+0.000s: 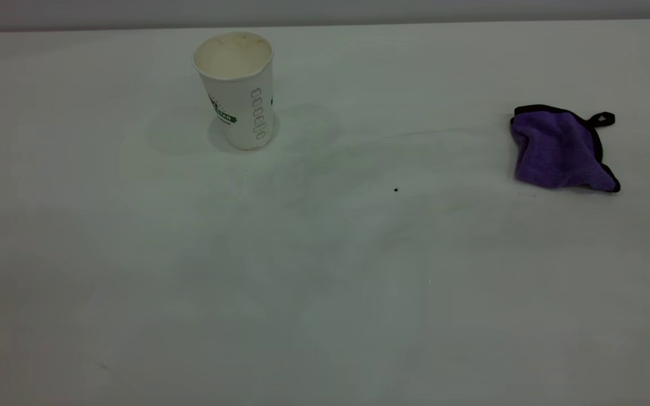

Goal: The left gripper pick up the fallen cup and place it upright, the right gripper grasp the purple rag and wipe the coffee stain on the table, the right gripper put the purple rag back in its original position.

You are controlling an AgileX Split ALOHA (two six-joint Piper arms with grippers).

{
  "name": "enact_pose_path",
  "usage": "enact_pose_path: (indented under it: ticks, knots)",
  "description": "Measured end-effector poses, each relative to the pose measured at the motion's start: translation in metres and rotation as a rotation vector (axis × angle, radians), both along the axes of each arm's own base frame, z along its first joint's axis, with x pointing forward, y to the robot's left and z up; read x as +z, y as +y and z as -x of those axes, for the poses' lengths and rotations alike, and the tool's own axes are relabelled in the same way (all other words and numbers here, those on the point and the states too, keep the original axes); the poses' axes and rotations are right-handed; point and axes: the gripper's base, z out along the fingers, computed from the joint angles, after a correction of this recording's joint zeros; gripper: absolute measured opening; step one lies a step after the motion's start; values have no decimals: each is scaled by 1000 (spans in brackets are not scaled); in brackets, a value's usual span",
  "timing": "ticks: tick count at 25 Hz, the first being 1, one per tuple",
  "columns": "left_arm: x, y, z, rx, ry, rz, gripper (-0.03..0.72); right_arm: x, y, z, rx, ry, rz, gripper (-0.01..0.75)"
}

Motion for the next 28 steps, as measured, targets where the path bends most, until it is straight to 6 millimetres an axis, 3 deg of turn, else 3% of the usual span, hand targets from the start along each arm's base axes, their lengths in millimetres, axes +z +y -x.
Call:
enact_pose_path:
  ticks: [3,18,28]
  knots:
    - [0,0,0,0,0,0,559,-10,0,-1,-1,15,3,683]
    - [0,0,0,1,0,-1,559,-14,-5,1,-7,29,59,661]
    - [0,0,0,1,0,-1,559,-5,-15,40,-153,-200,29,638]
